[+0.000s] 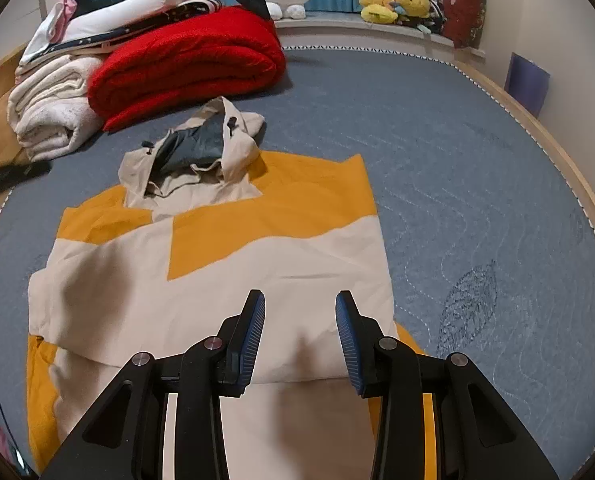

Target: Fold large clothes

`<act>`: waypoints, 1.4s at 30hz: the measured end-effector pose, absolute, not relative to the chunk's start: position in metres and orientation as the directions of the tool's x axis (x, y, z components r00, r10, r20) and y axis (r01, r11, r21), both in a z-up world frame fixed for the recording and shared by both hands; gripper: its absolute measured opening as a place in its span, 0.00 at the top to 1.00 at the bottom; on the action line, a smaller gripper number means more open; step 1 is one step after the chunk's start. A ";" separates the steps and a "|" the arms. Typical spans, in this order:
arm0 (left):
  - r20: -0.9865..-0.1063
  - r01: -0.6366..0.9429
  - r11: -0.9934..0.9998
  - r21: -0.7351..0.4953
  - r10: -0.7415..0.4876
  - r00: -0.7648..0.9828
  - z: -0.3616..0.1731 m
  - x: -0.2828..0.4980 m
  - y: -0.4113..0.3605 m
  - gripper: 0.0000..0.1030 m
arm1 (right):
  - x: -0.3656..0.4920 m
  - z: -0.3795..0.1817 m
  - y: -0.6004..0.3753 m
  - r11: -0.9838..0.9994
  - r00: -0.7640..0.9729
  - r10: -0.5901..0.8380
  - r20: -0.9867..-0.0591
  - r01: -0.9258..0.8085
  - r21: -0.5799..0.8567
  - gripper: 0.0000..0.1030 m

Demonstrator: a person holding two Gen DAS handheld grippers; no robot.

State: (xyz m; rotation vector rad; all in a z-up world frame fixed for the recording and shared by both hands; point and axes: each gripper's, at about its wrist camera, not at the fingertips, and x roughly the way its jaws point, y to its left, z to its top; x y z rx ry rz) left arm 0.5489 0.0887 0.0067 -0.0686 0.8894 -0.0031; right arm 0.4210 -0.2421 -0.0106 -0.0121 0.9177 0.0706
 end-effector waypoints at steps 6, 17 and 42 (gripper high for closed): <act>-0.825 -0.058 0.994 -0.095 -0.046 0.564 -0.014 0.625 0.096 0.89 | 0.426 -0.016 -0.246 0.996 0.583 0.059 -0.811 -0.088 0.009 0.63; -0.918 -0.111 0.972 -0.206 -0.152 0.366 -0.082 0.751 0.107 0.74 | 0.447 -0.030 -0.274 1.000 0.547 0.007 -0.837 -0.015 -0.001 0.76; -0.834 0.229 0.971 -0.073 -0.185 0.519 0.008 0.621 0.070 1.00 | 0.460 -0.033 -0.282 0.995 0.527 0.077 -0.846 0.009 0.096 0.74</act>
